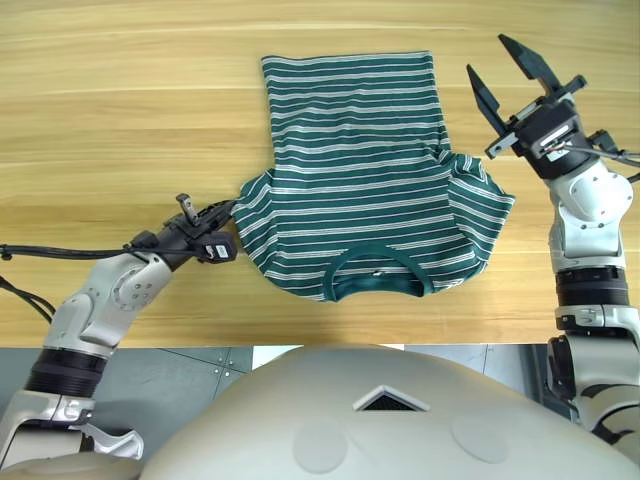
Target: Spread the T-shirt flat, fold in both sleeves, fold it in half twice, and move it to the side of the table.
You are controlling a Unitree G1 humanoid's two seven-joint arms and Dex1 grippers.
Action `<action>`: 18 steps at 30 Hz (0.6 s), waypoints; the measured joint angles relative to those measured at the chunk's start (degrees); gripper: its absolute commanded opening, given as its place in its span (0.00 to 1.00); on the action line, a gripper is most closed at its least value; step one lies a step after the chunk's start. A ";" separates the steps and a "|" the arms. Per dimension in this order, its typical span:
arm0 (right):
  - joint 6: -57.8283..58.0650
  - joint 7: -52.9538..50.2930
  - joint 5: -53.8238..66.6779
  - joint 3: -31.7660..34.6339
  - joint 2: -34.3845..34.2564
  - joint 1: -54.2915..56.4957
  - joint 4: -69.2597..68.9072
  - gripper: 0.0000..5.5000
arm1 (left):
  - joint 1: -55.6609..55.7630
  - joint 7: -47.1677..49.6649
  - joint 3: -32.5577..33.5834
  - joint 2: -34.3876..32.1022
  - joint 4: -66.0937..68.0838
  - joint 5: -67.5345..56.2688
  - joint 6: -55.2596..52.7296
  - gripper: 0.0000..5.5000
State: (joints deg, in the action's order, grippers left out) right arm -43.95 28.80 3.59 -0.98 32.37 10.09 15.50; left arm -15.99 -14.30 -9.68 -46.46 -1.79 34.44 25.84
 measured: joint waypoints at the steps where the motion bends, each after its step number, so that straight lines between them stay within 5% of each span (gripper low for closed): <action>1: -0.01 -0.01 0.00 0.25 0.00 -0.25 0.02 0.33 | 0.43 0.99 0.04 0.49 0.41 -0.07 0.38 0.00; 18: -0.52 -0.02 -0.25 0.54 -0.89 -0.62 2.09 0.33 | 5.13 2.25 -7.19 7.82 1.44 -1.02 10.26 0.00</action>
State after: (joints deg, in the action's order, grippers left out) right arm -44.47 28.78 3.34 -0.44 31.48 9.46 17.59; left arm -10.86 -12.05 -16.88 -38.64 -0.36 33.41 36.10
